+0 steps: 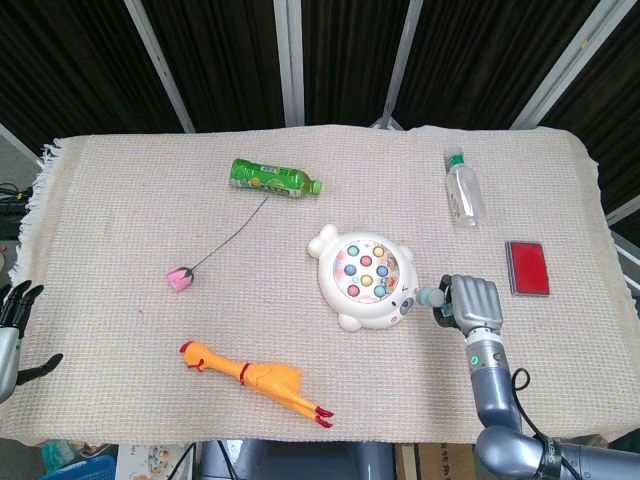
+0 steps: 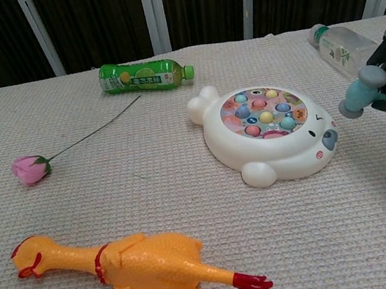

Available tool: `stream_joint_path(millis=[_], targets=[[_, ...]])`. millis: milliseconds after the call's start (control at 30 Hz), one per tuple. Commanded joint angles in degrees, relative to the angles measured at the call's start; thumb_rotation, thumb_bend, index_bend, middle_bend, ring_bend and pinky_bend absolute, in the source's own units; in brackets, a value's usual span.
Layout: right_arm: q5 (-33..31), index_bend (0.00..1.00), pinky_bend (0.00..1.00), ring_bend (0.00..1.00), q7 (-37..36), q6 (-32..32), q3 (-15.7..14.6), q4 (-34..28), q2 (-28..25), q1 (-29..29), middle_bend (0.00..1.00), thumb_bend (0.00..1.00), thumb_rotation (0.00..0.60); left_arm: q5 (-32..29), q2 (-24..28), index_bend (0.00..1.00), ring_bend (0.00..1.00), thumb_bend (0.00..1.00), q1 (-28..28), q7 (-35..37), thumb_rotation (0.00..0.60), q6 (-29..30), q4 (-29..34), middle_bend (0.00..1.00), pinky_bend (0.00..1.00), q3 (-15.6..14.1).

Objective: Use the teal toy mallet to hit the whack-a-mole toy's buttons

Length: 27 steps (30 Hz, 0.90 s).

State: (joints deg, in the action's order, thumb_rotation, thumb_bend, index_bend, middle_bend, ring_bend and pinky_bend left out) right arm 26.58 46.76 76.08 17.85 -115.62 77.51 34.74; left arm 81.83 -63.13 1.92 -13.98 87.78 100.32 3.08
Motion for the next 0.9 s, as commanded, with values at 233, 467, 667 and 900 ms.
stream_joint_path(millis=[233, 467, 667, 900], targets=[[-10.1, 0.90, 0.40, 0.62, 6.9, 2.0, 1.6, 1.0, 2.3, 6.8, 0.71, 0.59, 0.600, 0.3, -0.1, 0.13, 0.00, 0.00, 0.0, -0.1, 0.600, 0.0, 0.0, 0.03, 0.00, -0.1], [-15.4, 0.91, 0.40, 0.62, 9.4, 4.0, 3.7, 1.4, 3.6, 10.8, 0.71, 0.60, 0.600, -0.1, -0.2, 0.13, 0.00, 0.00, 0.1, -0.1, 0.600, -0.1, -0.1, 0.03, 0.00, 0.0], [-18.4, 0.91, 0.40, 0.62, 11.3, 5.7, 5.2, 1.1, 3.8, 13.6, 0.71, 0.61, 0.600, -0.3, -0.1, 0.13, 0.00, 0.00, 0.1, -0.1, 0.600, -0.3, -0.1, 0.03, 0.00, 0.0], [-21.8, 0.91, 0.40, 0.62, 14.0, 7.6, 6.0, 0.1, 3.9, 16.6, 0.71, 0.61, 0.600, -0.3, -0.2, 0.13, 0.00, 0.00, 0.2, -0.2, 0.600, -0.4, -0.1, 0.03, 0.00, 0.0]])
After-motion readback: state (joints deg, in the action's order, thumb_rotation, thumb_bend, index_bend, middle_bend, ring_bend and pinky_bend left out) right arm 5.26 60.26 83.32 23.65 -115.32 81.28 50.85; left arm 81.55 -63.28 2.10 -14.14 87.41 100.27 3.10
